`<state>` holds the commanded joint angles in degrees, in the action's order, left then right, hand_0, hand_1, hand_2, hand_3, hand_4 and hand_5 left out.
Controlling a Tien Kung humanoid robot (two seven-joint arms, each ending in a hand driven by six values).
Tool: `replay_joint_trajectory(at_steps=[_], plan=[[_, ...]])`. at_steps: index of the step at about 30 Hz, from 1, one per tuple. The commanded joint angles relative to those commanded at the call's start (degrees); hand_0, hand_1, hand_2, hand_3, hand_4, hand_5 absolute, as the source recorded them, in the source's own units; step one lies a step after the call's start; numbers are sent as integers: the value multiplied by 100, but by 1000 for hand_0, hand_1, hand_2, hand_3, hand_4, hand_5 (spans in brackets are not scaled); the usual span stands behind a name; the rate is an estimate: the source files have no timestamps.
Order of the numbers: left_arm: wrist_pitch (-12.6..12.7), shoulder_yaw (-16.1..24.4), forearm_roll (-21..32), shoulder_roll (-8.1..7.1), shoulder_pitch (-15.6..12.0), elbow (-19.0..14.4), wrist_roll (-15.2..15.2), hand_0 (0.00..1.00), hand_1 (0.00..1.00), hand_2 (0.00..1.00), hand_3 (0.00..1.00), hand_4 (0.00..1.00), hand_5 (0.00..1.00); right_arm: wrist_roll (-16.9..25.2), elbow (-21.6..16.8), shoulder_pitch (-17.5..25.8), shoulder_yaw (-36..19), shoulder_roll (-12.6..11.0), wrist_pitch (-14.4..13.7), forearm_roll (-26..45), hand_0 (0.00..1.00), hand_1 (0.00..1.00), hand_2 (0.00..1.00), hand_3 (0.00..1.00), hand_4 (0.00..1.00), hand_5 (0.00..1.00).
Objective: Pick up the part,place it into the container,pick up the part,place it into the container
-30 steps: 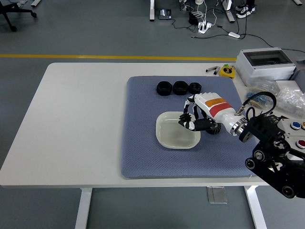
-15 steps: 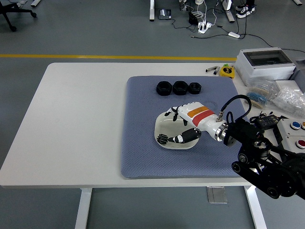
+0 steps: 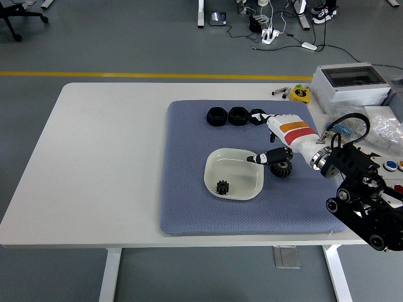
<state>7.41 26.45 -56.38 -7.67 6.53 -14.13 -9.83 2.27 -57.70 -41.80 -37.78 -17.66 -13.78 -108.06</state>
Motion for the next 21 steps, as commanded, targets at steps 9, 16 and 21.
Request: replay_joint_trajectory(at_steps=[9,16,21], plan=[[-1,30,-57,16,-30,4,-10,693,700,736,646,667,664,138,325,192,56,-271,308,95,189,353,673,725,998,437],[-8,21,-69,28,-51,0,-6,694,700,734,644,667,663,187,610,248,184,-269,288,255,184,351,658,683,982,444],[-16,28,-86,36,-68,-4,-8,694,700,734,644,667,663,192,876,239,202,-157,252,442,184,351,658,683,982,444]])
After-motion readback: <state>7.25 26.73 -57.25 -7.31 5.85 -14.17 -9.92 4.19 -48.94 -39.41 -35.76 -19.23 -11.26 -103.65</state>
